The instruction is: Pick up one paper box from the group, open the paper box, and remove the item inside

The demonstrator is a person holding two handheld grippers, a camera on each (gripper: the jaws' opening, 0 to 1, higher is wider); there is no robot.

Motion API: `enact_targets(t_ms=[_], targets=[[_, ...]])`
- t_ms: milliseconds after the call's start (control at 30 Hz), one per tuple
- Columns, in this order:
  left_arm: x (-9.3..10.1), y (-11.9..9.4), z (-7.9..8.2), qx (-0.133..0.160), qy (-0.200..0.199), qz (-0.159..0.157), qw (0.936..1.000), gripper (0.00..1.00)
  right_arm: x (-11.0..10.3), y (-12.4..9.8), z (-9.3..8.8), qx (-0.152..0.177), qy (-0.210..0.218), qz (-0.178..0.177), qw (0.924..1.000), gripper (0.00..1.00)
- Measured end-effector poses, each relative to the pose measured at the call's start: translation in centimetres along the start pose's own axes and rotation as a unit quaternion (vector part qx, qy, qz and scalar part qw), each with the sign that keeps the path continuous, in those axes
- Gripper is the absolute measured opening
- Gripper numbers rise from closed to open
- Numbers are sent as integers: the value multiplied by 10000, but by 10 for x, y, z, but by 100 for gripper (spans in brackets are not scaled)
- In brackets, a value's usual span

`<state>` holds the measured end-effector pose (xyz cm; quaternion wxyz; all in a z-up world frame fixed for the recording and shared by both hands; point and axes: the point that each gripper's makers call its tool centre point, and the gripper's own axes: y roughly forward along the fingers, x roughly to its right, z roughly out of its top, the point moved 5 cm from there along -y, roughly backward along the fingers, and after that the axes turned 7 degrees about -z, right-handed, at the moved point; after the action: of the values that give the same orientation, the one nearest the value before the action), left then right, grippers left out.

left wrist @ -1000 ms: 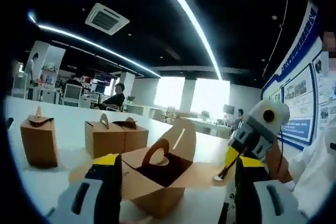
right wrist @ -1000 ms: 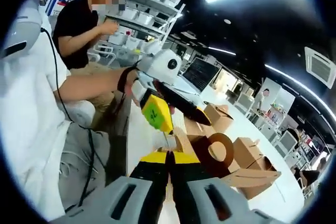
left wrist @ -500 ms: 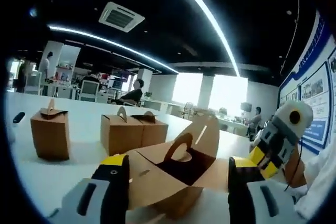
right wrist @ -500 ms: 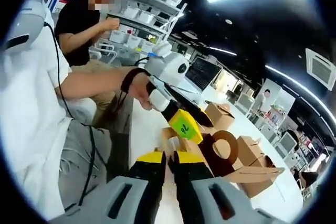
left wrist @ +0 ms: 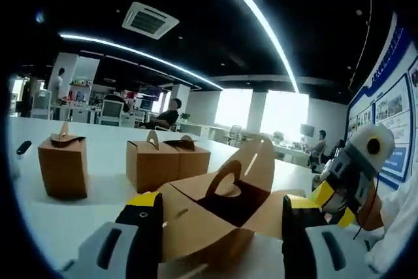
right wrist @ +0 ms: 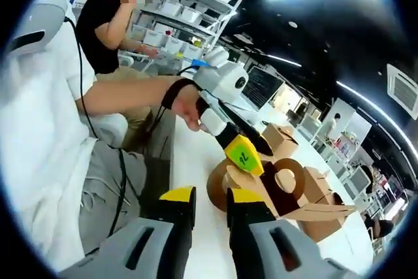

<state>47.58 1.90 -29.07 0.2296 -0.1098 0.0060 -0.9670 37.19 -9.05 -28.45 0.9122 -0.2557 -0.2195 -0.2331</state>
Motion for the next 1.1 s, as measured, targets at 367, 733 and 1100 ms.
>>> enact_targets(t_ms=[367, 733, 1100], targets=[[3, 0, -6, -141, 197, 18, 9997, 75, 3, -16, 8, 254, 402, 81, 9988, 23], [4, 2, -10, -249, 250, 24, 9994, 72, 35, -11, 8, 242, 734, -469, 9959, 23], [26, 4, -18, -276, 147, 5, 9995, 64, 63, 14, 4, 52, 1051, -699, 9920, 23]])
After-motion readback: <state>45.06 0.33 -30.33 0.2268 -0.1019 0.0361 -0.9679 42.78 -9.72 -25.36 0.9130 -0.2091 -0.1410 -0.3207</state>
